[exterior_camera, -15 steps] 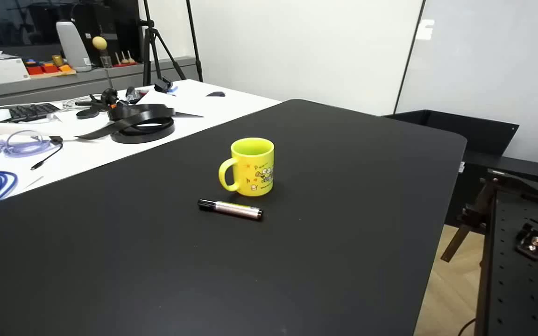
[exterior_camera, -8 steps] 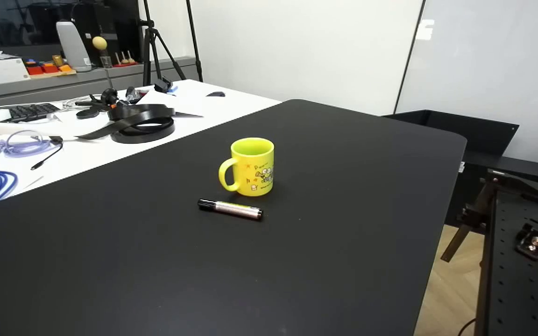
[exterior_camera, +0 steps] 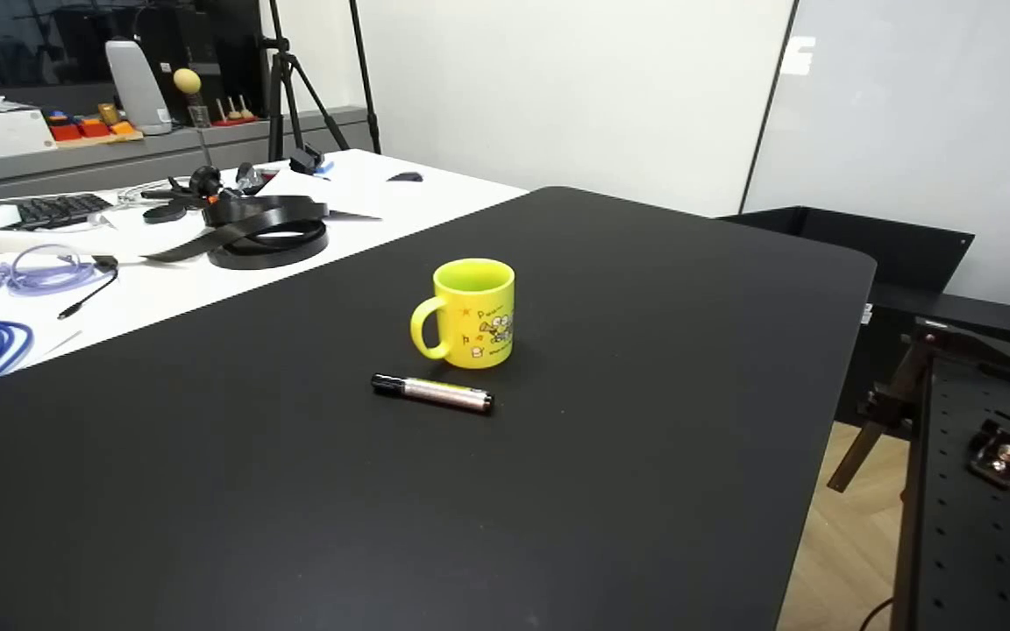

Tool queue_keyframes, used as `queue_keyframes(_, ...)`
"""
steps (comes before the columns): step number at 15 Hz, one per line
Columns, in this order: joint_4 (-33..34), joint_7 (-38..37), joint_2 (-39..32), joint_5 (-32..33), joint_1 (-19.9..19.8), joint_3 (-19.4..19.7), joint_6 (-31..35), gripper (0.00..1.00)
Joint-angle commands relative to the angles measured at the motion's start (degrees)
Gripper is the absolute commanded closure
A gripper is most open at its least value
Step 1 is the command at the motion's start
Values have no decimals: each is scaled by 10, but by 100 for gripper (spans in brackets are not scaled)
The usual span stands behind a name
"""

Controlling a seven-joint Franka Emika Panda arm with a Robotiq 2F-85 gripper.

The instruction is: Put the marker inside the mug cup,take it out and put it back

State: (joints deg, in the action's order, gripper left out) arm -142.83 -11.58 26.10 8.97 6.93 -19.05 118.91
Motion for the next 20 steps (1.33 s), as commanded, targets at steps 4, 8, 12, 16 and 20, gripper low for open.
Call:
queue_keyframes(4, 20, 29, -132, 67, -30, 61, 167, 0)
queue_keyframes(8, 42, 42, -232, 45, -38, 95, 267, 0)
queue_keyframes(12, 22, 39, -231, 53, -30, 106, 271, 0)
queue_keyframes(16, 18, -14, -217, 106, -29, 96, 255, 0)
queue_keyframes(20, 41, -89, -281, 214, -35, 103, 264, 0)
